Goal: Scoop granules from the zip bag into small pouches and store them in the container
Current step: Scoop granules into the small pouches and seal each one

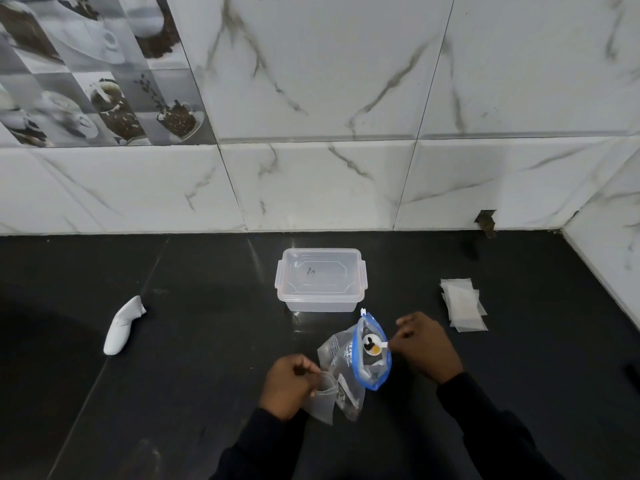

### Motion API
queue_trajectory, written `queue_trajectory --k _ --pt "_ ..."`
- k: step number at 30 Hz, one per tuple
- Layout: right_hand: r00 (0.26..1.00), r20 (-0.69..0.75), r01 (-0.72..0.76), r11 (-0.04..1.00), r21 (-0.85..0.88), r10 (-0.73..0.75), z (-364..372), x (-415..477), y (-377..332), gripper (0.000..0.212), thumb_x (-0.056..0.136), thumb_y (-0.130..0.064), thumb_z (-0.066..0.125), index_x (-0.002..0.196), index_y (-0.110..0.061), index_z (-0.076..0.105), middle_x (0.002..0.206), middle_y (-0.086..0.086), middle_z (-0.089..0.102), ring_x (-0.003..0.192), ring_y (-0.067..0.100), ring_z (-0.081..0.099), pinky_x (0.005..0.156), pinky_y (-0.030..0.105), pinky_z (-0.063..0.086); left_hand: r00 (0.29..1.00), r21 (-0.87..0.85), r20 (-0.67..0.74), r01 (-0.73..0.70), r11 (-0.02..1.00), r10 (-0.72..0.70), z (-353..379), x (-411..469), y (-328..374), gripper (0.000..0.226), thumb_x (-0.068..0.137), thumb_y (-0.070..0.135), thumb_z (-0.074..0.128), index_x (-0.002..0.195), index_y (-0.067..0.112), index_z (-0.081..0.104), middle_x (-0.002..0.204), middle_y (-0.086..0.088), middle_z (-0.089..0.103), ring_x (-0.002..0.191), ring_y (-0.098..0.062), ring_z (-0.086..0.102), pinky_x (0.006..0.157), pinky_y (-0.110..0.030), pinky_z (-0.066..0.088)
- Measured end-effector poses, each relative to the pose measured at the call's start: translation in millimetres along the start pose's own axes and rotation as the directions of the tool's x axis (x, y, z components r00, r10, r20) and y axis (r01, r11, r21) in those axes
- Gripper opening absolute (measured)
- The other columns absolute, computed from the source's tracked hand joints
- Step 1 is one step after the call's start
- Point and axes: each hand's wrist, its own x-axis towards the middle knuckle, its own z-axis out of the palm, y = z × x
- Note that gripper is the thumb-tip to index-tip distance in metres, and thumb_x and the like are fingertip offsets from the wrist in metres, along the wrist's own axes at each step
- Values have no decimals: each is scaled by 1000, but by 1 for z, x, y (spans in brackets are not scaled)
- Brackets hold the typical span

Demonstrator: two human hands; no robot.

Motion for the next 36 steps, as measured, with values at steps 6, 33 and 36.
queue_trajectory --k 6,33,36 --pt "986 -154 93 976 197 -63 -46 -30 -11 13 77 -13 76 65 -13 77 113 -4 66 92 2 61 70 18 40 984 71 -108 -136 988 143 -11 -16 27 25 79 -6 66 80 14 80 85 3 79 72 -9 71 67 -23 58" --pt "688 -541 612 788 72 -484 12 -98 -40 6 89 -16 71 92 -15 76 89 -5 66 73 8 65 60 27 54 995 -204 6 -98 974 101 -8 -23 70 31 74 -4 61 93 12 80 91 -11 79 75 -26 66 76 -41 56" --pt "829 -531 395 855 336 -175 -22 -94 -41 4 86 -18 75 86 -22 76 75 -9 70 69 8 65 58 16 51 996 -199 -18 -86 976 84 -13 -22 68 33 76 -10 58 90 9 80 88 -13 79 67 -19 63 68 -33 56"
